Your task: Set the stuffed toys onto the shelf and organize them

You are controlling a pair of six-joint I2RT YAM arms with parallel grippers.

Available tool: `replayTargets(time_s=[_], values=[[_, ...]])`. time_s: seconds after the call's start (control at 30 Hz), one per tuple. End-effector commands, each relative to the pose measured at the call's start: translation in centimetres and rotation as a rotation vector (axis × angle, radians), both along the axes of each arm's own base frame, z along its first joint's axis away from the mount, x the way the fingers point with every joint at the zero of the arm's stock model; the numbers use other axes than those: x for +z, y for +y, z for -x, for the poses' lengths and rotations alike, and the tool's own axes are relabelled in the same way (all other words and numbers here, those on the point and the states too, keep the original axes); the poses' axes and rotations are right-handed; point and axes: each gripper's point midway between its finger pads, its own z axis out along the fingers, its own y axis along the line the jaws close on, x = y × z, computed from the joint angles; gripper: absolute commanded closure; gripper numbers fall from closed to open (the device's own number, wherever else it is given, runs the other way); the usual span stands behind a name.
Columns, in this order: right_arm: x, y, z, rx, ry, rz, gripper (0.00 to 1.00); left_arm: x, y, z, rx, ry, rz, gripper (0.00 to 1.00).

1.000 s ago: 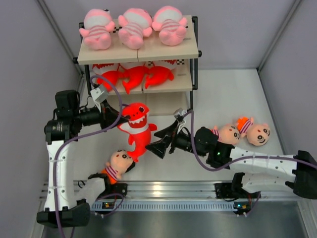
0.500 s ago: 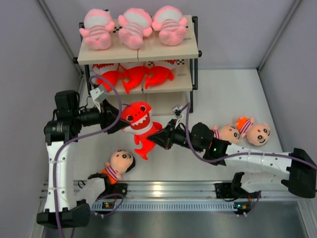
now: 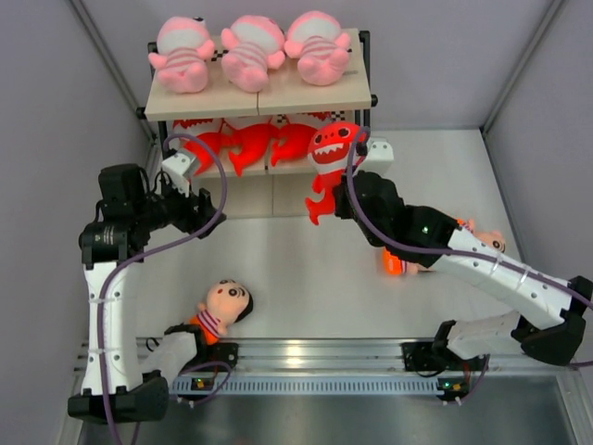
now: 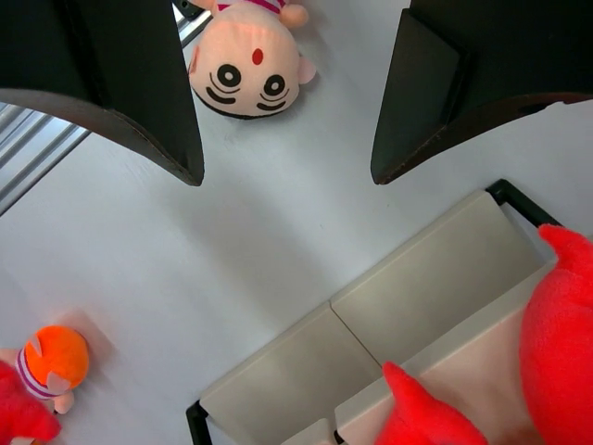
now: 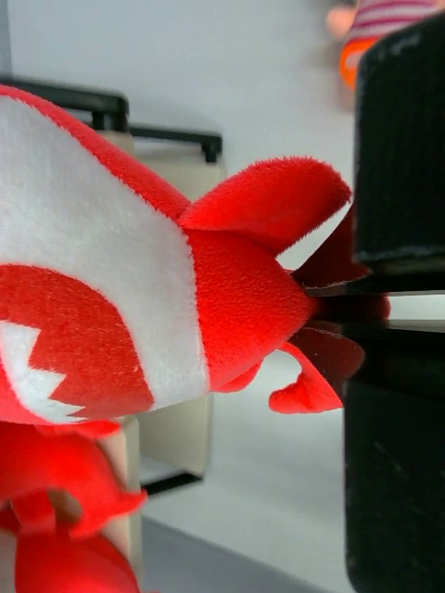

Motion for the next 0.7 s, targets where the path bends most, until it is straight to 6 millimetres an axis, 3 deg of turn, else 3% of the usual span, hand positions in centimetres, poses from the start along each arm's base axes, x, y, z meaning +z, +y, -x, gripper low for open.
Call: replayTargets(time_s=[0.0,0.3,0.5,0.67], values=[[1.2,-5.4,-1.8,-0.258,-0.032,0.216,1.00,1.3,0.6,-0.8,0.037,-0.038,-0.013,0.21],[1.8,-4.0,-5.0,-0.265,-0.059,0.289,1.00,1.0,0.8,-0.6,0.040,-0.043,-0.034,0.21],[2.3,-4.8,-7.1,-0.266,-0.072,0.317,1.00,0.8,0.7,-0.3,0.032,-0.044,-0.033,0.21],[2.0,-3.4,-8.5,-0.241,-0.077,0.363,1.00,0.8,0.6,-0.3,0.027,-0.044,-0.033,0.21]])
